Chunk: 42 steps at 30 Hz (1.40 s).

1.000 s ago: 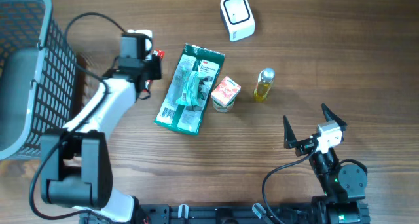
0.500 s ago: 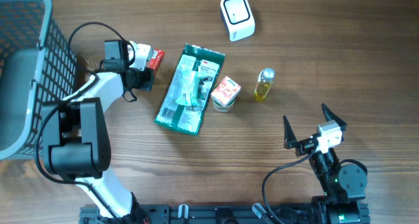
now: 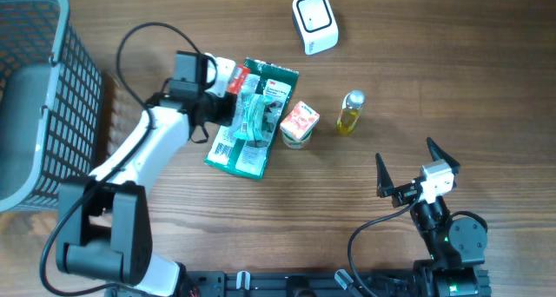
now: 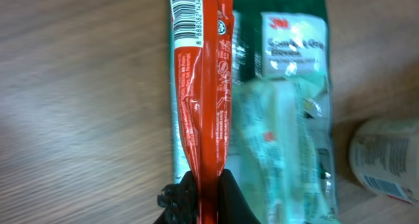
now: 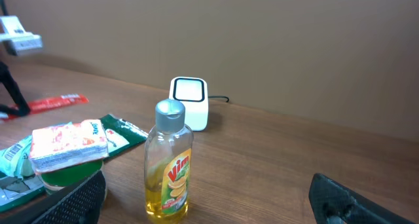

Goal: Scan the item barcode
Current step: 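Lay the green glove package on the table left of the tissues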

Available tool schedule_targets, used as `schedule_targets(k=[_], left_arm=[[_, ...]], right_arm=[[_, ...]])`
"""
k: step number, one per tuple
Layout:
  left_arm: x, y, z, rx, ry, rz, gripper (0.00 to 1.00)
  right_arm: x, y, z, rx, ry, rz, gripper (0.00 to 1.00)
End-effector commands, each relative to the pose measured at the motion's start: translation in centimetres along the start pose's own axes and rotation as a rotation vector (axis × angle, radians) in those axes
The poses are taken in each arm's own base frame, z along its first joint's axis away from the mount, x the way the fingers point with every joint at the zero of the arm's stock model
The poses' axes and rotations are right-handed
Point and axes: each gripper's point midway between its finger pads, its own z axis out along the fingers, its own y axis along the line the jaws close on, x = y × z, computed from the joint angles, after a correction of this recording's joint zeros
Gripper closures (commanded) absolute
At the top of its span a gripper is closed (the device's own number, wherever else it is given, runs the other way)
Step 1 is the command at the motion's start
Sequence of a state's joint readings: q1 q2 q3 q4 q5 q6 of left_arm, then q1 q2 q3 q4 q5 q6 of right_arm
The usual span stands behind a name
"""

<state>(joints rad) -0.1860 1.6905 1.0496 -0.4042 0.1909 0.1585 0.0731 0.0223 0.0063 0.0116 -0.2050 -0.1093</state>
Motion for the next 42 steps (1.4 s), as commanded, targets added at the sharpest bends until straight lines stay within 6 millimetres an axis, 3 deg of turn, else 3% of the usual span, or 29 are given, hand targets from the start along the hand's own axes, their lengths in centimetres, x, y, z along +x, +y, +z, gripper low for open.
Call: schedule_targets(k=[1, 5, 8, 12, 15, 21, 24, 26, 28, 31, 36, 39, 42], left_arm=[[2.3, -1.3, 1.7, -0.001, 0.084, 0.017, 0.96], [4.2, -2.7, 2.5, 0.025, 0.164, 0.018, 0.96], [4.6, -4.0, 2.6, 0.040, 0.179, 0.040, 0.72], [3.9, -4.3, 2.4, 0.042, 0.159, 0.048, 0.68], [3.3, -4.3, 2.0, 0.041, 0.135, 0.051, 0.51], [2.5, -4.0, 2.1, 0.023, 0.105, 0.023, 0.60], [0.5, -1.7, 1.8, -0.034, 0.035, -0.125, 0.63], [0.2, -0.8, 1.6, -0.045, 0.022, -0.151, 0.62], [0.9, 0.1, 1.5, -0.058, 0.047, -0.174, 0.55], [3.5, 1.3, 1.4, -0.099, 0.144, -0.205, 0.57], [6.6, -0.3, 1.8, -0.017, 0.264, -0.233, 0.58], [7.4, -0.2, 2.4, -0.018, 0.297, -0.240, 0.67], [8.2, 0.2, 2.7, -0.057, 0.327, -0.301, 0.67]], right_arm=[[-0.1, -0.1, 0.0, 0.004, -0.006, 0.003, 0.00], [-0.1, -0.1, 0.0, 0.004, -0.006, 0.003, 0.00], [-0.1, -0.1, 0.0, 0.004, -0.006, 0.003, 0.00], [-0.1, -0.1, 0.0, 0.004, -0.006, 0.003, 0.00], [-0.1, -0.1, 0.0, 0.004, -0.006, 0.003, 0.00], [-0.1, -0.1, 0.0, 0.004, -0.006, 0.003, 0.00], [-0.1, -0.1, 0.0, 0.004, -0.006, 0.003, 0.00], [-0.1, -0.1, 0.0, 0.004, -0.006, 0.003, 0.00], [-0.1, -0.1, 0.0, 0.004, -0.006, 0.003, 0.00], [-0.1, -0.1, 0.0, 0.004, -0.006, 0.003, 0.00], [-0.1, -0.1, 0.0, 0.004, -0.006, 0.003, 0.00], [-0.1, -0.1, 0.0, 0.004, -0.006, 0.003, 0.00], [-0.1, -0.1, 0.0, 0.004, -0.006, 0.003, 0.00]])
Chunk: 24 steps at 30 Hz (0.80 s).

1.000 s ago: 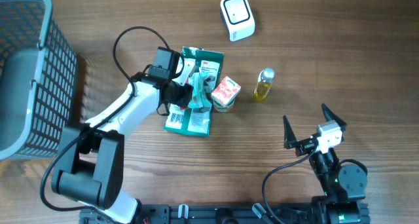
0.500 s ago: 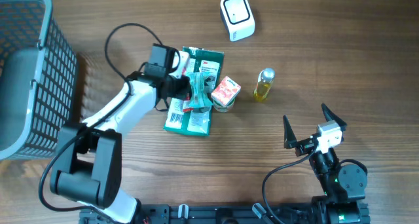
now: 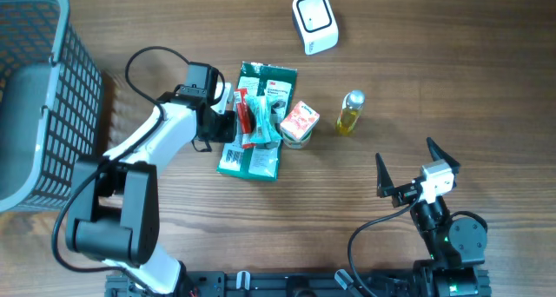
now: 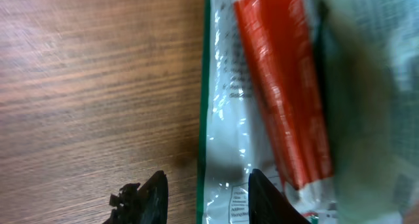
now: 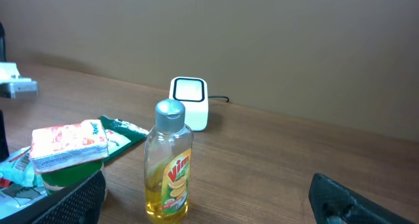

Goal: Scan the item barcode

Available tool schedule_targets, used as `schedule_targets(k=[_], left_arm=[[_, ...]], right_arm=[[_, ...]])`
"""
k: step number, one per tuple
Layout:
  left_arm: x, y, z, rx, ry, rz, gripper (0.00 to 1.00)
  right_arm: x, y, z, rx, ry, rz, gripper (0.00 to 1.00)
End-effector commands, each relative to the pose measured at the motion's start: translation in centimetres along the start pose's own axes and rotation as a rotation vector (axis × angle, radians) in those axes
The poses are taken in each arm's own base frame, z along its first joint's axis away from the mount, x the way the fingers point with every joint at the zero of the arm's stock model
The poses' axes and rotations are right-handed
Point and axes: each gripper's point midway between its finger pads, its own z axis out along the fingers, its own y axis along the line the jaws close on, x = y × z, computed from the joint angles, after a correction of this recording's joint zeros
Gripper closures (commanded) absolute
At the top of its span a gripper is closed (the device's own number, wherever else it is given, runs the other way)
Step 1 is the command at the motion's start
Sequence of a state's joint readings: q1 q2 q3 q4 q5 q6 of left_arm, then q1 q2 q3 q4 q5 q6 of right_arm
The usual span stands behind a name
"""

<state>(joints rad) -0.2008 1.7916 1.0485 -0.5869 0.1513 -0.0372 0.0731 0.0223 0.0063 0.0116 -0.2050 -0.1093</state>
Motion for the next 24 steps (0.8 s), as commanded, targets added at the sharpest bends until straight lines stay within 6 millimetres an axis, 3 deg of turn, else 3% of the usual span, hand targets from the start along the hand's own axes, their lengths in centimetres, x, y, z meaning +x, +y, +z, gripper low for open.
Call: schedule_targets(k=[1, 7, 13, 15, 17, 19, 21, 23, 24], left_arm=[[1.1, 1.0, 0.8, -0.043, 0.048, -0.103, 0.67], [2.4, 4.1, 0.3, -0.233, 0.064, -0.310, 0.71], [5.5, 4.2, -0.2, -0.266, 0.182, -0.378, 0.72], [6.4, 3.3, -0.2, -0.220, 0.229, -0.382, 0.71], [6.4, 3.0, -0.7, -0.206, 0.227, -0.384, 0.69], [3.9, 2.5, -2.8, -0.177, 0.103, -0.375, 0.67], [-0.6, 2.8, -7.0, -0.168, -0.122, -0.372, 0.60], [-4.6, 3.9, -12.2, -0.179, -0.373, -0.390, 0.48], [-5.9, 4.9, -14.6, -0.202, -0.481, -0.411, 0.36]], right_arm=[[-0.1, -0.1, 0.0, 0.004, -0.006, 0.003, 0.00], [-0.1, -0.1, 0.0, 0.004, -0.006, 0.003, 0.00], [-0.1, -0.1, 0.0, 0.004, -0.006, 0.003, 0.00], [-0.1, -0.1, 0.0, 0.004, -0.006, 0.003, 0.00], [-0.1, -0.1, 0.0, 0.004, -0.006, 0.004, 0.00], [-0.1, -0.1, 0.0, 0.004, -0.006, 0.003, 0.00], [-0.1, -0.1, 0.0, 0.004, -0.006, 0.003, 0.00], [-0.1, -0.1, 0.0, 0.004, -0.006, 0.004, 0.00], [-0.1, -0.1, 0.0, 0.004, -0.006, 0.003, 0.00]])
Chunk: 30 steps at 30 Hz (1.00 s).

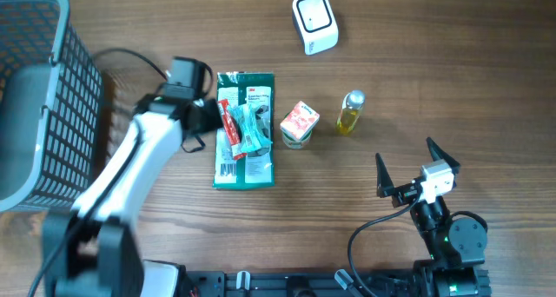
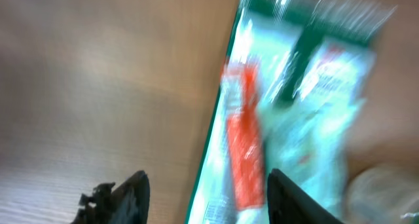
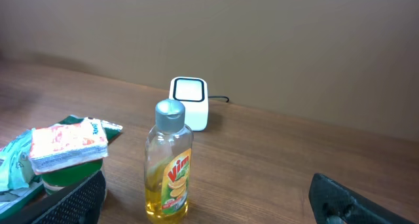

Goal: Scan the item barcode

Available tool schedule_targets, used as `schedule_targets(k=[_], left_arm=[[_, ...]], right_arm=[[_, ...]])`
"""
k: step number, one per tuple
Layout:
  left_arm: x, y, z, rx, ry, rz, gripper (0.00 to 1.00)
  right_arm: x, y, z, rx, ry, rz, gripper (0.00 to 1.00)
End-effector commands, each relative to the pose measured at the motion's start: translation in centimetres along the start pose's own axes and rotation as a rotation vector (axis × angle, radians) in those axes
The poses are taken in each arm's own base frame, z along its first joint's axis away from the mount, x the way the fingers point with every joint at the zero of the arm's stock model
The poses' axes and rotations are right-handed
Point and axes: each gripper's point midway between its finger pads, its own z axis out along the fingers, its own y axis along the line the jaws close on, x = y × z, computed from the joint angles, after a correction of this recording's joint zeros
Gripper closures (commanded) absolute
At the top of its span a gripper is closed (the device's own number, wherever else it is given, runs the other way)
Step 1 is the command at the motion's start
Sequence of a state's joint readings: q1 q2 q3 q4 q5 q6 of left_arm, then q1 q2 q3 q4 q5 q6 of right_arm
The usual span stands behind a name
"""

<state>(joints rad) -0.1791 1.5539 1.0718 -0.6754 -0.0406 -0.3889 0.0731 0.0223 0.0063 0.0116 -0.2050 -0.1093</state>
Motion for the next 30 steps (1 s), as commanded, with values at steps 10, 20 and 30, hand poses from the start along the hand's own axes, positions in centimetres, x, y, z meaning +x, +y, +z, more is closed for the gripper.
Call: schedule_targets(k=[10, 20, 30], left_arm=[[-8.0, 7.6, -7.4, -0.162, -0.371, -0.196, 0.00], [-8.0, 7.7, -7.4, -0.163, -0.371, -0.196, 0.00], [-8.0, 7.7, -7.4, -0.163, -0.371, -0.196, 0.00]], right_arm=[[-0.1, -0.1, 0.0, 0.004, -0.006, 0.003, 0.00], [-0.1, -0.1, 0.0, 0.004, -0.006, 0.003, 0.00], [-0.1, -0.1, 0.0, 0.004, -0.006, 0.004, 0.00]])
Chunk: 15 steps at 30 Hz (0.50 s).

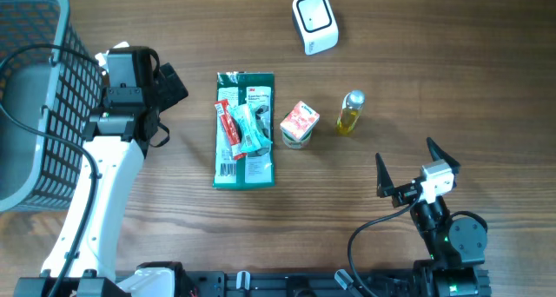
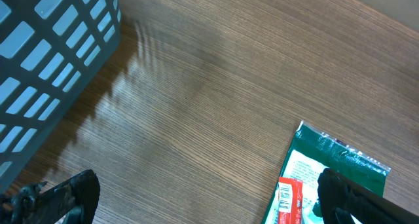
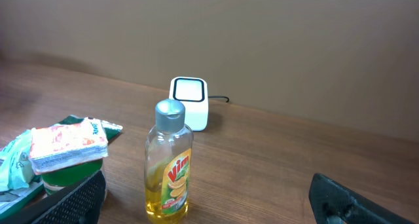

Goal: Scan the item barcode

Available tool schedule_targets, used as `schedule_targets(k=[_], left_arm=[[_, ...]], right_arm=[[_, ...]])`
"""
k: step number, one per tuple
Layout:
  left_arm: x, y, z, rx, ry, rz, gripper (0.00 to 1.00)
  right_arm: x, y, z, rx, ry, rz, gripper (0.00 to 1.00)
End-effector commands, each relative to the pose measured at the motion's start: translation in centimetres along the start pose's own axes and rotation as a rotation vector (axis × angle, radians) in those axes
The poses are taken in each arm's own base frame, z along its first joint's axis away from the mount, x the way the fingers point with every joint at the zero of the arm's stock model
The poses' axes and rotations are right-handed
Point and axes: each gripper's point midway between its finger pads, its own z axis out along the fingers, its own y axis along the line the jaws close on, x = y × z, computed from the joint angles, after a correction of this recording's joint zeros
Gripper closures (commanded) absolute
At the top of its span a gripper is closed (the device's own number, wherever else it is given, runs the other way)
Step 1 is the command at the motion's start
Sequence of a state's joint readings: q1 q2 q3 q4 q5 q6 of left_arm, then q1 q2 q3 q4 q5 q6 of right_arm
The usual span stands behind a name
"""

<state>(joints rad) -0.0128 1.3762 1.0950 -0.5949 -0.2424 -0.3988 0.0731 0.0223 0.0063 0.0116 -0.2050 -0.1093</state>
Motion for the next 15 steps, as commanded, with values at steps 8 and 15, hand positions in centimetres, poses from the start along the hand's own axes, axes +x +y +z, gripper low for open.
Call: schedule_targets(k=[8, 15], left_arm=[[-0.36, 0.41, -0.02, -0.020, -0.012, -0.003, 0.00], [-0.36, 0.41, -0.02, -0.020, -0.012, -0.003, 0.00]], right_arm=[[-0.12, -0.08, -0.03, 0.004, -0.006, 0.003, 0.00], [-0.02, -0.60, -0.03, 0.034, -0.001, -0.030, 0.00]])
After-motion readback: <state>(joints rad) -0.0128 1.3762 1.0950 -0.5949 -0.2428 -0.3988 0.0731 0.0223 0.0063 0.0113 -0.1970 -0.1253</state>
